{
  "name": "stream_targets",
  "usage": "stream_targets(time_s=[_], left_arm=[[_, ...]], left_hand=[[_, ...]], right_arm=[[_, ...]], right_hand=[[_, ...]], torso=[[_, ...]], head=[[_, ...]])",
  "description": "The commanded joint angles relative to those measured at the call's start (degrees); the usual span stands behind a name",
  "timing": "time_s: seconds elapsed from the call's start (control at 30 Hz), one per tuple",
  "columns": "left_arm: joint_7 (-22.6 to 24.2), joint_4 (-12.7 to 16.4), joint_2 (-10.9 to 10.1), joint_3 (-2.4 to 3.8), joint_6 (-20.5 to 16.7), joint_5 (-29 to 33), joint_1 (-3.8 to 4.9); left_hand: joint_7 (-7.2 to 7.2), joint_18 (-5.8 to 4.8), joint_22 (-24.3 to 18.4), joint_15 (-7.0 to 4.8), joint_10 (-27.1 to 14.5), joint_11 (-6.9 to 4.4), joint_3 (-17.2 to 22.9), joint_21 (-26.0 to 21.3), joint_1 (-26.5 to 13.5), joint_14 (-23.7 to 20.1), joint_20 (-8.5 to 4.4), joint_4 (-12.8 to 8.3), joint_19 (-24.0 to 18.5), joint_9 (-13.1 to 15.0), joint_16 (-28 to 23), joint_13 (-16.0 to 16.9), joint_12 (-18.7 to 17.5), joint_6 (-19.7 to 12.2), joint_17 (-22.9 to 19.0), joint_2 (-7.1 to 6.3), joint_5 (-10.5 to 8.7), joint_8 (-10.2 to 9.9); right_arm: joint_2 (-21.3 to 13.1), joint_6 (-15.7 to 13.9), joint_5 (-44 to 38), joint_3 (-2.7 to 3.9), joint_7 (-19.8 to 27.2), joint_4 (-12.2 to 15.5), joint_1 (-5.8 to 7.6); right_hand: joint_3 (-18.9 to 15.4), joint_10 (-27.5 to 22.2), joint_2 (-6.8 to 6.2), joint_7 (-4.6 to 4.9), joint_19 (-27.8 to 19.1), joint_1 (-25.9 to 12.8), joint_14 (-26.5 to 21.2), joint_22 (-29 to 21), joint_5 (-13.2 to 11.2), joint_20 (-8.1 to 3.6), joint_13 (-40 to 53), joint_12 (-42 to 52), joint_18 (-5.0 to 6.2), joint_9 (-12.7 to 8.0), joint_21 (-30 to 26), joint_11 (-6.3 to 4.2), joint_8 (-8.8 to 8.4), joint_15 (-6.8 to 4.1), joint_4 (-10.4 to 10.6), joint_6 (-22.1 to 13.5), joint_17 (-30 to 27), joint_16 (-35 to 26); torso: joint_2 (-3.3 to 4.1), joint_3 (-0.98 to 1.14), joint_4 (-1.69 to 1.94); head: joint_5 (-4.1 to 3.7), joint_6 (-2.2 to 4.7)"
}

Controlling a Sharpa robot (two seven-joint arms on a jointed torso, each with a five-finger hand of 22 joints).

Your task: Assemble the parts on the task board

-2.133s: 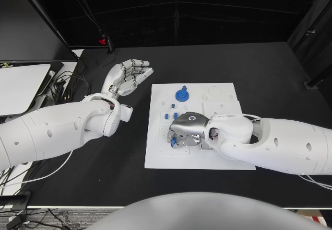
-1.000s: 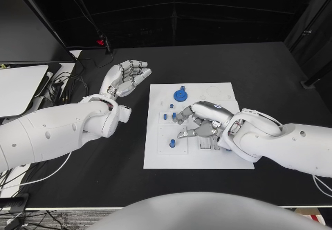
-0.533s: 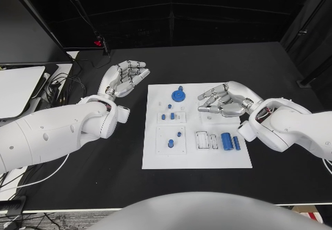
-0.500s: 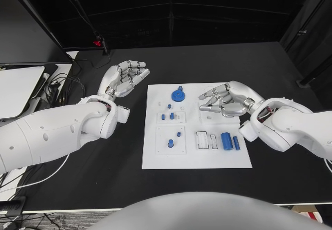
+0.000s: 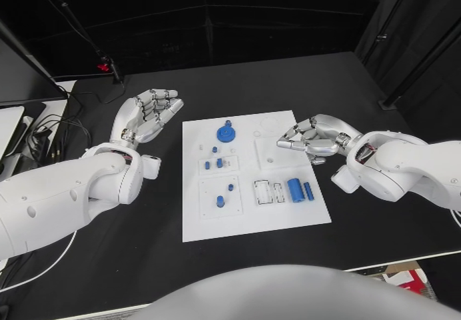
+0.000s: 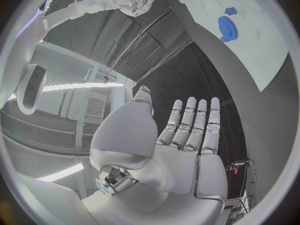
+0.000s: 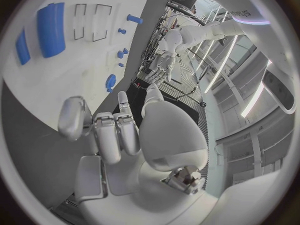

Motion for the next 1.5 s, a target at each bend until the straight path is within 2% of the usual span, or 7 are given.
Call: stream_targets(time_s=[0.03,0.13,0.33,0.47,0.63,0.93,1.5], left_arm=[[2.42,-0.02,0.16,0.05,0.37,0.49,0.08],[2.41,-0.06,0.24,0.05,0.41,0.49,0.08],[2.41,-0.03,0.28,0.05,0.48,0.49,0.08],[2.39,-0.01,0.15,0.05,0.53,0.5,0.08],[2.37,0.01,0.06,0.05,0.62,0.5,0.08],[2.37,0.0,-0.12,0.05,0.77,0.5,0.07],[2.33,-0.11,-0.53,0.05,0.74,0.5,0.04]], left_hand=[[6.54,-0.25,-0.07,0.09,-0.36,-0.16,-0.35,0.32,0.12,-0.47,0.08,-0.09,0.45,-0.05,0.36,-0.06,0.18,-0.28,-0.05,0.48,0.39,0.4],[6.54,-0.25,-0.07,0.09,-0.36,-0.16,-0.35,0.32,0.12,-0.47,0.08,-0.09,0.45,-0.05,0.36,-0.06,0.18,-0.28,-0.05,0.48,0.39,0.4],[6.55,-0.25,-0.08,0.09,-0.37,-0.16,-0.37,0.32,0.14,-0.47,0.08,-0.1,0.46,-0.05,0.38,-0.06,0.2,-0.3,-0.07,0.49,0.4,0.41],[6.55,-0.25,-0.09,0.09,-0.37,-0.16,-0.38,0.32,0.15,-0.48,0.08,-0.1,0.46,-0.06,0.39,-0.06,0.21,-0.31,-0.09,0.5,0.41,0.42],[6.55,-0.25,-0.1,0.09,-0.38,-0.16,-0.39,0.32,0.17,-0.48,0.09,-0.1,0.46,-0.06,0.4,-0.06,0.22,-0.32,-0.1,0.51,0.41,0.43],[6.55,-0.25,-0.1,0.09,-0.38,-0.16,-0.39,0.32,0.17,-0.48,0.09,-0.1,0.46,-0.06,0.4,-0.06,0.22,-0.32,-0.1,0.51,0.41,0.43],[6.55,-0.25,-0.12,0.09,-0.38,-0.16,-0.41,0.32,0.22,-0.49,0.09,-0.11,0.46,-0.07,0.44,-0.06,0.27,-0.37,-0.14,0.57,0.45,0.45]], right_arm=[[-0.76,-2.62,-6.76,-0.34,-2.63,1.02,0.01],[-1.56,-3.8,-12.68,-0.6,-5.87,1.92,-0.01],[-3.35,-3.87,-23.9,-0.84,-15.7,4.24,-0.07],[-4.54,-2.56,-32.06,-0.97,-24.32,6.09,-0.12],[-5.04,-0.13,-38.65,-1.2,-31.3,7.67,-0.24],[-4.29,4.82,-45.96,-1.6,-38.4,9.0,-0.72],[-2.31,10.33,-47.3,-1.67,-41.79,9.94,-2.08]], right_hand=[[-0.65,6.14,-0.64,0.18,8.8,-0.22,5.97,13.16,3.86,0.35,15.05,0.18,-2.8,1.11,11.39,0.05,3.44,0.14,0.0,-0.4,15.04,0.14],[-0.46,6.14,-1.21,-0.22,12.93,-0.71,5.97,15.09,4.72,0.04,15.05,0.18,-4.25,1.91,16.48,-0.11,5.77,-0.05,0.08,-1.38,15.04,0.14],[0.33,6.14,-2.8,-0.13,12.94,-2.91,5.97,15.1,5.05,-0.2,15.05,0.18,-4.26,2.62,16.49,-0.19,7.85,-0.27,0.03,-3.05,15.04,0.14],[2.8,6.14,-5.56,-0.15,12.94,-6.65,5.97,15.1,5.43,-0.48,15.05,0.18,-4.26,3.61,16.49,-0.18,10.39,-0.55,0.19,-4.04,15.04,0.14],[5.41,6.14,-7.83,-0.47,12.94,-8.4,5.97,15.1,5.76,-0.76,15.05,0.18,-4.26,4.58,16.49,-0.45,12.72,-0.92,0.21,-4.31,15.04,0.14],[6.47,6.14,-9.31,-0.84,12.94,-9.22,5.97,15.1,5.79,-1.07,15.05,0.18,-4.26,5.29,16.49,-0.78,14.49,-1.25,0.27,-4.06,15.04,0.14],[7.2,6.14,-8.95,-1.55,12.94,-10.26,5.97,15.1,5.15,-1.42,15.05,0.18,-4.26,5.73,16.49,-1.43,15.85,-1.63,0.27,-2.69,15.04,0.14]], torso=[[0.06,0.03,-0.12],[0.03,0.01,-0.27],[0.09,0.1,-0.11],[0.03,0.06,-0.24],[0.01,0.07,-0.2],[-0.01,0.17,-0.02],[-0.04,0.16,-0.04]], head=[[-1.99,0.0],[-3.04,0.0],[-5.65,0.0],[-7.0,0.0],[-8.12,0.0],[-8.67,0.0],[-8.23,0.0]])
